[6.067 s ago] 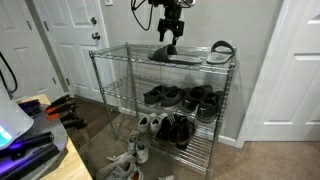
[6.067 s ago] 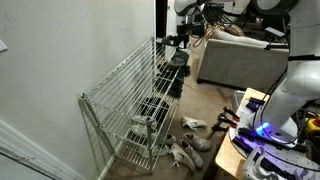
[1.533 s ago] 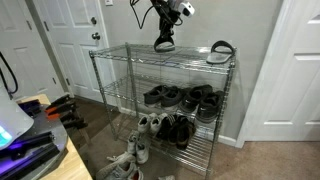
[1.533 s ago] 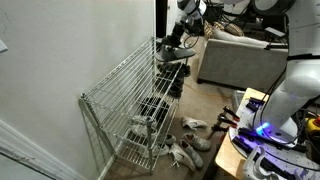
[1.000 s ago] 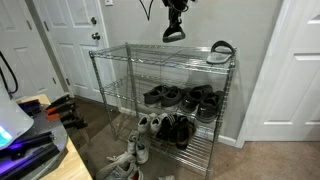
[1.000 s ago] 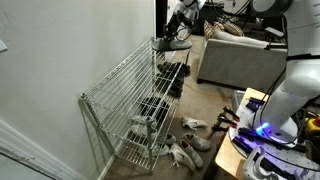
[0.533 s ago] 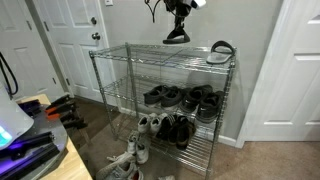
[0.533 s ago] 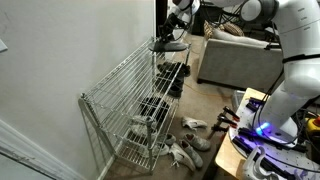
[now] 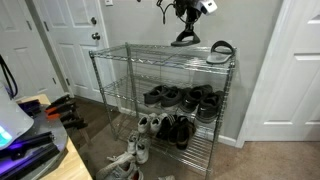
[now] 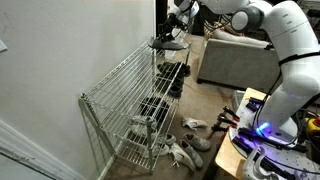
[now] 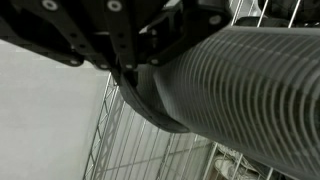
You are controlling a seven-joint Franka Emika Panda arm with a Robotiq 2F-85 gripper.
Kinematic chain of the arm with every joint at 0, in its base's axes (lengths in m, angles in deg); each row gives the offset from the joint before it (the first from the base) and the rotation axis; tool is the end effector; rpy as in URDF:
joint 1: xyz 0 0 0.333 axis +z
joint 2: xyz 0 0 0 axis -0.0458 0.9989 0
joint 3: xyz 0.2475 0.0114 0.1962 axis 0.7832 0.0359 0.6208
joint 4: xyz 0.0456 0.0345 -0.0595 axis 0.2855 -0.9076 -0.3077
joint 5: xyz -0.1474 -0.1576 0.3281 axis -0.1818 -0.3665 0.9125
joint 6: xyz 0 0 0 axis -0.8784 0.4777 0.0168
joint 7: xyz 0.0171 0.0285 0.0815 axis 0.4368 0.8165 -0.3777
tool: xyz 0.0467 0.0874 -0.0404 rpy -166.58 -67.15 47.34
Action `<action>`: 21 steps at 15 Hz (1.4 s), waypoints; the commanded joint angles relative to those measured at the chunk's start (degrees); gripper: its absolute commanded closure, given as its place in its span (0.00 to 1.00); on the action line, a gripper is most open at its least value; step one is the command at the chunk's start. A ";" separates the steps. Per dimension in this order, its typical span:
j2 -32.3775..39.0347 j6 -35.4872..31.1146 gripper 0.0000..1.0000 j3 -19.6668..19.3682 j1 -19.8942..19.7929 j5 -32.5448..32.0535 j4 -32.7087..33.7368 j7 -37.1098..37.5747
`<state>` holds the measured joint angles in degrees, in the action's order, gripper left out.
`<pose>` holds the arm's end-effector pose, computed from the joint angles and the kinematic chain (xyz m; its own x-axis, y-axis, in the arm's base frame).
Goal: Move the house slipper to the right
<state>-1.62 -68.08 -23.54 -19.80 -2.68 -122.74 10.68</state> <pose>0.7660 -0.1923 0.3576 0.7077 -0.6816 -0.1861 -0.6182 -0.4698 -0.6301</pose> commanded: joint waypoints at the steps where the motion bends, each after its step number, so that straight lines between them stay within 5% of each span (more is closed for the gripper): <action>1: 3.81 0.96 0.97 1.62 -1.95 1.65 5.69 2.84; 21: 13.38 0.86 0.97 1.46 -3.54 2.32 18.06 9.79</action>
<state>10.61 -68.04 -22.15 -22.96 -0.49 -107.16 18.69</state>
